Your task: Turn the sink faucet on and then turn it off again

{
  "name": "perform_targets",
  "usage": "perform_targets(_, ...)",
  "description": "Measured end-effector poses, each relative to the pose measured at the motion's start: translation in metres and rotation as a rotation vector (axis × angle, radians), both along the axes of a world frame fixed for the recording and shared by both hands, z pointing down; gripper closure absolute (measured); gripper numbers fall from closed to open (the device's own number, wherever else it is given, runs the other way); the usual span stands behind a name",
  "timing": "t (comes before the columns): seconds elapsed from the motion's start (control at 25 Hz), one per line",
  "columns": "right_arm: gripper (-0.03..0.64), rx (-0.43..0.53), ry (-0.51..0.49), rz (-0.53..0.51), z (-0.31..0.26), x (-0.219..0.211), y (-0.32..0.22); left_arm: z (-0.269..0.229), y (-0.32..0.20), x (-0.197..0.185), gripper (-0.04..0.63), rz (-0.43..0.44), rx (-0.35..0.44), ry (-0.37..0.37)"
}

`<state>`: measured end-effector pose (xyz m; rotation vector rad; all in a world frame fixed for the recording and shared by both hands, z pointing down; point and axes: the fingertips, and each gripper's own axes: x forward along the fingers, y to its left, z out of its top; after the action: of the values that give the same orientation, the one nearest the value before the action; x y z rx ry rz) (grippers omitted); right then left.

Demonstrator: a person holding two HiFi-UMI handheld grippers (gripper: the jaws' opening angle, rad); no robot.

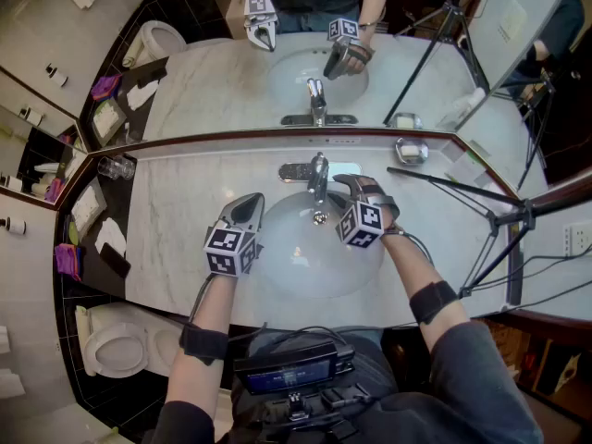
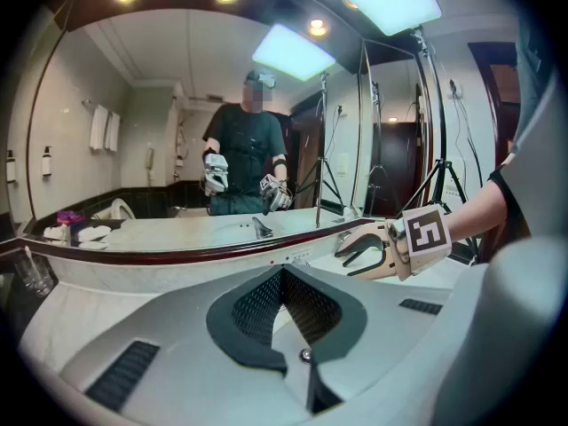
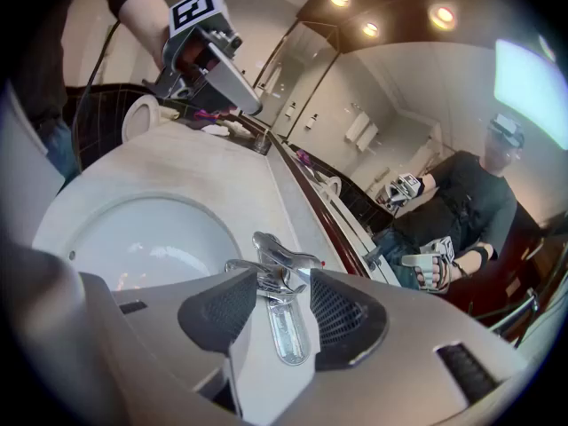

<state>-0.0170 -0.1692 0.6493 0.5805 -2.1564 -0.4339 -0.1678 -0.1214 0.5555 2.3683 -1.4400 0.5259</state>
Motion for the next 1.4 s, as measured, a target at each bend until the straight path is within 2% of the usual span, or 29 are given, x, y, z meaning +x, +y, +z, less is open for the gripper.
perform_targets(0.24, 0.390, 0.078, 0.156, -0.100, 0.026, -0.021, -0.018, 0.003, -0.006, 0.005, 0.595, 0.010, 0.002, 0.005)
perform_targets(0.4, 0.391, 0.121, 0.205, -0.128, 0.037, -0.035, -0.027, 0.005, -0.006, 0.005, 0.595, 0.008, -0.002, 0.005)
perform_targets(0.56, 0.390, 0.146, 0.215, -0.136, 0.040, -0.049, -0.041, 0.008, -0.006, 0.005, 0.595, 0.007, -0.006, 0.003)
perform_targets(0.72, 0.393, 0.119, 0.211, -0.132, 0.046, -0.052, -0.047, 0.010, -0.007, 0.004, 0.595, 0.005, -0.010, 0.003)
perform_targets(0.96, 0.448, 0.099, 0.184, -0.112, 0.043, -0.053, -0.050, 0.014, -0.009, 0.003, 0.595, 0.003, -0.017, 0.003)
perform_targets(1.4, 0.459, 0.049, 0.177, -0.103, 0.042, -0.052, -0.054, 0.017, -0.008, 0.004, 0.595, 0.008, -0.022, 0.003)
